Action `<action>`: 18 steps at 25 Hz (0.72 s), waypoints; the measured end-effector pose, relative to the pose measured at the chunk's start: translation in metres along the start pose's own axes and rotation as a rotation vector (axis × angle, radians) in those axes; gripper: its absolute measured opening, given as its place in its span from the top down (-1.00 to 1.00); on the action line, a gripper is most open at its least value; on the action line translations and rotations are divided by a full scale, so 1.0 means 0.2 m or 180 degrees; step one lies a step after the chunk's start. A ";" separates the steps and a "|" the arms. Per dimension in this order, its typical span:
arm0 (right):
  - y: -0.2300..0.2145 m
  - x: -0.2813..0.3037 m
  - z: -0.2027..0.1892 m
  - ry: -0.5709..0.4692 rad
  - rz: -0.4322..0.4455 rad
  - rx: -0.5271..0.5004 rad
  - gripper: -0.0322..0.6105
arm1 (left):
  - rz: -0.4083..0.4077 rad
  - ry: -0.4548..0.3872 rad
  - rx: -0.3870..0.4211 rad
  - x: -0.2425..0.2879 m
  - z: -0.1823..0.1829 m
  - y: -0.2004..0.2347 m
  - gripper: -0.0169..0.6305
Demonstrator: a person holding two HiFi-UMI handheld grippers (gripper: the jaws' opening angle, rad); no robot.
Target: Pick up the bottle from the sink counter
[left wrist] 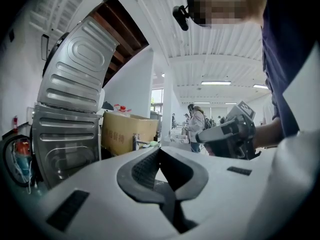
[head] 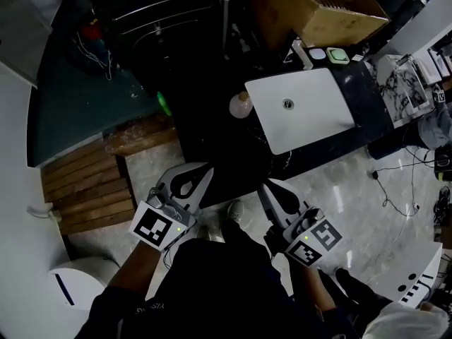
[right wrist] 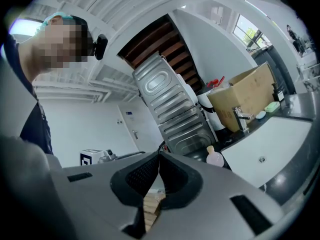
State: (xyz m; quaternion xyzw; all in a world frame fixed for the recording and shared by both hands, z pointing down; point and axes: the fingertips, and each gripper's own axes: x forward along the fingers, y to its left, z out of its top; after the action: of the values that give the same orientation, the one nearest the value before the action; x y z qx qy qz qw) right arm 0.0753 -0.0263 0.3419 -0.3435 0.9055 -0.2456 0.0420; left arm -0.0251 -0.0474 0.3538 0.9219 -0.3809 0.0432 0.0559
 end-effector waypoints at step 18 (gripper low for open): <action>-0.24 0.04 0.05 0.0181 0.0322 0.0137 0.82 | 0.0321 0.0143 0.0033 0.26 -0.04 0.06 0.92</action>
State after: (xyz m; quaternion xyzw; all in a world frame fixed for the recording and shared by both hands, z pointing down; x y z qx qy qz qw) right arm 0.1011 -0.0667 0.3567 -0.2892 0.9170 -0.2723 0.0361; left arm 0.0034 -0.0908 0.3693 0.9006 -0.4252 0.0687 0.0575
